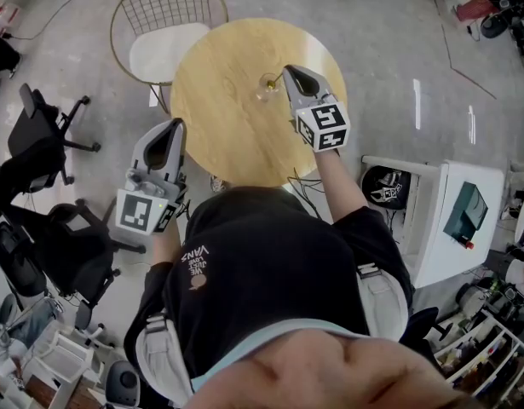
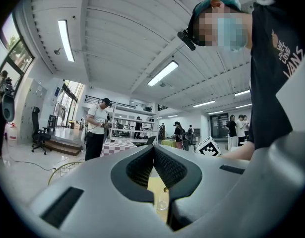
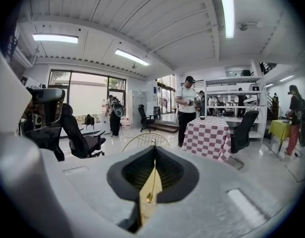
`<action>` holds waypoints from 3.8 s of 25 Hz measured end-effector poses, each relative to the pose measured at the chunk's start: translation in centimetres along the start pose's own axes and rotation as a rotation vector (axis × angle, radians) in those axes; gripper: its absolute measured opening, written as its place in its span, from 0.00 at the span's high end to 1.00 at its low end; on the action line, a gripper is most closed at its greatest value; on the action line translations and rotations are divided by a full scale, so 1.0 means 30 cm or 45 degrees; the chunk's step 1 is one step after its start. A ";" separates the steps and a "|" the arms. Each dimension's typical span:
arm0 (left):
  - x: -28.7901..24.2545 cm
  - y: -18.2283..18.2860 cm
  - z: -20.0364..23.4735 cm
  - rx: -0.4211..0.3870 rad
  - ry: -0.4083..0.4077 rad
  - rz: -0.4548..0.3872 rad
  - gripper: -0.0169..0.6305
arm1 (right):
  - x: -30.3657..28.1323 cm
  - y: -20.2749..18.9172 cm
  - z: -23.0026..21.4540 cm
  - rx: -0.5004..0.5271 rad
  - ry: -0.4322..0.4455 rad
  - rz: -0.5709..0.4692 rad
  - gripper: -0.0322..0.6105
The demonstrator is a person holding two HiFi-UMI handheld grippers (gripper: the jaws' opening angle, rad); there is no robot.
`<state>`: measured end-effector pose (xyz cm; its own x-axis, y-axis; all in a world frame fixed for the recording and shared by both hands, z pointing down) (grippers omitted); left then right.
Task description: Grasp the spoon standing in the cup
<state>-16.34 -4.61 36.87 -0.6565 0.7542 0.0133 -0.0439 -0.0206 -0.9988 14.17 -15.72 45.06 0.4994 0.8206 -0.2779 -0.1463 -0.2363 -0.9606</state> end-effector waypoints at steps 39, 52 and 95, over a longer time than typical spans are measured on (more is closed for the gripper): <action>-0.013 0.013 0.064 0.062 -0.397 0.014 0.96 | 0.274 0.064 0.229 -0.056 -0.301 -0.137 0.95; -0.048 0.018 0.067 0.038 -0.526 -0.080 0.96 | 0.388 0.055 0.291 -0.122 -0.375 -0.170 0.95; -0.207 -0.003 0.059 0.010 -0.509 -0.046 0.96 | 0.517 0.085 0.279 -0.153 -0.382 -0.188 0.95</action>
<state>-13.60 -10.45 36.97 -0.8958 0.4394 0.0673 -0.0773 -0.0048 -0.9970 14.39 0.75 38.31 0.2324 0.9625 -0.1400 0.0191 -0.1484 -0.9887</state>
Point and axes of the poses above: the fingertips, and each gripper's own axes: x backward along the fingers, z to its left, y out of its top, the point moved 8 cm from there along x, backward along the fingers
